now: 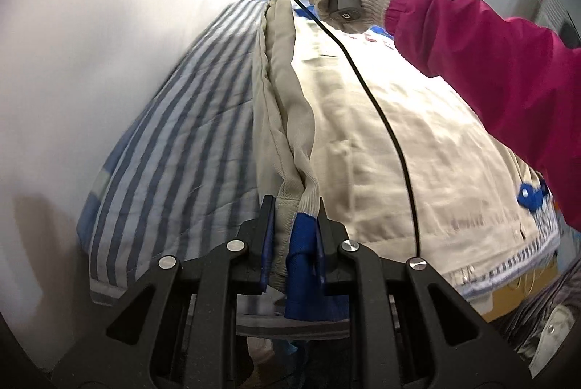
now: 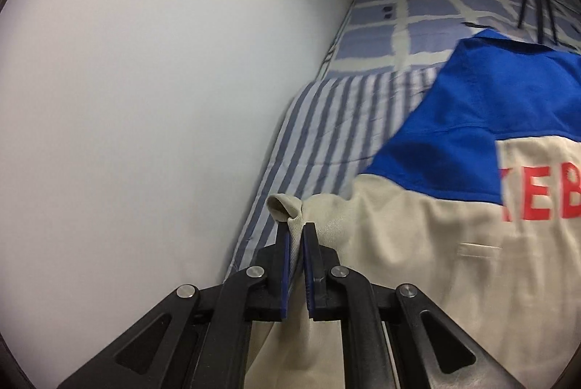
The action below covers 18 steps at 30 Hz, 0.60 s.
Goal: Fold large clothes
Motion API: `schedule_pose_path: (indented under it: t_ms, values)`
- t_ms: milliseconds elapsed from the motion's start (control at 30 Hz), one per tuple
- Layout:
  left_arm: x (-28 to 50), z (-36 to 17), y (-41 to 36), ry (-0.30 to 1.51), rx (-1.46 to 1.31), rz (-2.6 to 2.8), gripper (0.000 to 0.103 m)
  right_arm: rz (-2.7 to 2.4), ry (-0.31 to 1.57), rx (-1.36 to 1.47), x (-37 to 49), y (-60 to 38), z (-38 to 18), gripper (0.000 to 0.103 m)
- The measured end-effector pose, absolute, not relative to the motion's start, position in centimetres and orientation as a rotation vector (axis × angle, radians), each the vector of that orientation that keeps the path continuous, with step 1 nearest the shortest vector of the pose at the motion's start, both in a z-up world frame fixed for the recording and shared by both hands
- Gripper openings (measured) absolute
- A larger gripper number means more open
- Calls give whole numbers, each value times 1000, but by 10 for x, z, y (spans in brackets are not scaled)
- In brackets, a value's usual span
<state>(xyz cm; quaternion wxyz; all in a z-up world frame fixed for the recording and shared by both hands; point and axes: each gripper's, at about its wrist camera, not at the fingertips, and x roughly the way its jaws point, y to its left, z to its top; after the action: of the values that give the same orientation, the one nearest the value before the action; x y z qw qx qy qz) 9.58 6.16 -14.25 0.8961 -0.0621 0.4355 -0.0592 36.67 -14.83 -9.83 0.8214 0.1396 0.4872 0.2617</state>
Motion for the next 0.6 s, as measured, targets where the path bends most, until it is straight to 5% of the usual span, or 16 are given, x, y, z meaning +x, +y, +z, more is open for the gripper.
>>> schedule_pose_path:
  t_ms: [467,600]
  values:
    - [108,-158,-65,991,-19,-381,17,362,1047,296,365,-297,-118,3]
    - [112,-169,-69,1039,-17,-392,19,306,1073,210,359,-311,-125,10]
